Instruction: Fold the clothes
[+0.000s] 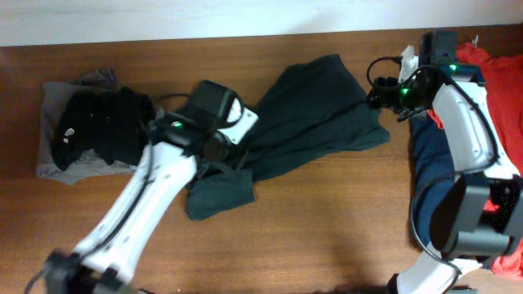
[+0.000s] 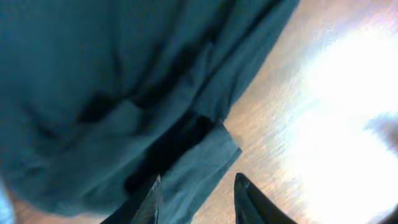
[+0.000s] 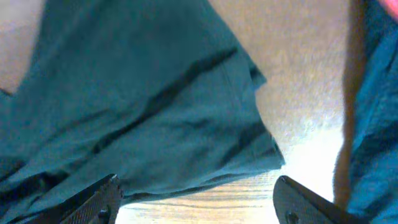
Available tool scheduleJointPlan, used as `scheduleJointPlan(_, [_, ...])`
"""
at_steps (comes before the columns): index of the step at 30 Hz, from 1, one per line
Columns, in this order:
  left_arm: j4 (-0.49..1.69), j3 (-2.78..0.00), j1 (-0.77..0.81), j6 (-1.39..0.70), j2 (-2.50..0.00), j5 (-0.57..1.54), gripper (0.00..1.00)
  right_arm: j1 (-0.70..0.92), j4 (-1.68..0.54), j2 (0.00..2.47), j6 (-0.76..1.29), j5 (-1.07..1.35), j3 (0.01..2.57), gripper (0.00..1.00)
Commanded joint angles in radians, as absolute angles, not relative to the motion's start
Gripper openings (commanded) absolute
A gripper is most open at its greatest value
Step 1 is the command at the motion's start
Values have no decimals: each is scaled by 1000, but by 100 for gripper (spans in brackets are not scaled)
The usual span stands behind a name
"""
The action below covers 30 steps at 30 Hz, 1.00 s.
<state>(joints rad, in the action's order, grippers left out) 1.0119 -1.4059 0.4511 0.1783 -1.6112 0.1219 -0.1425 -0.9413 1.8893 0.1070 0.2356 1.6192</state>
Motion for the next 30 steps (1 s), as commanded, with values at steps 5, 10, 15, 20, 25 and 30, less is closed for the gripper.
scheduleJointPlan(5, [934,-1360,468,286,-1873,196,50,-139,-974,1942,139,235,1621,82])
scheduleJointPlan(10, [998,-1410,471,264,-1854,240,0,-139,-969,1942,139,235,1621,82])
scheduleJointPlan(15, [1168,-1635,434,184,-1747,98,0,-139,-970,1942,139,233,1621,82])
scheduleJointPlan(20, [1262,-1872,326,56,-1620,-191,0,-139,-977,1945,139,223,1620,84])
scheduleJointPlan(25, [1258,-1886,241,-26,-1536,-278,0,-139,-976,1984,139,220,1583,85])
scheduleJointPlan(30, [1235,-1886,233,-60,-1520,-288,0,-138,-930,2009,138,300,1502,84])
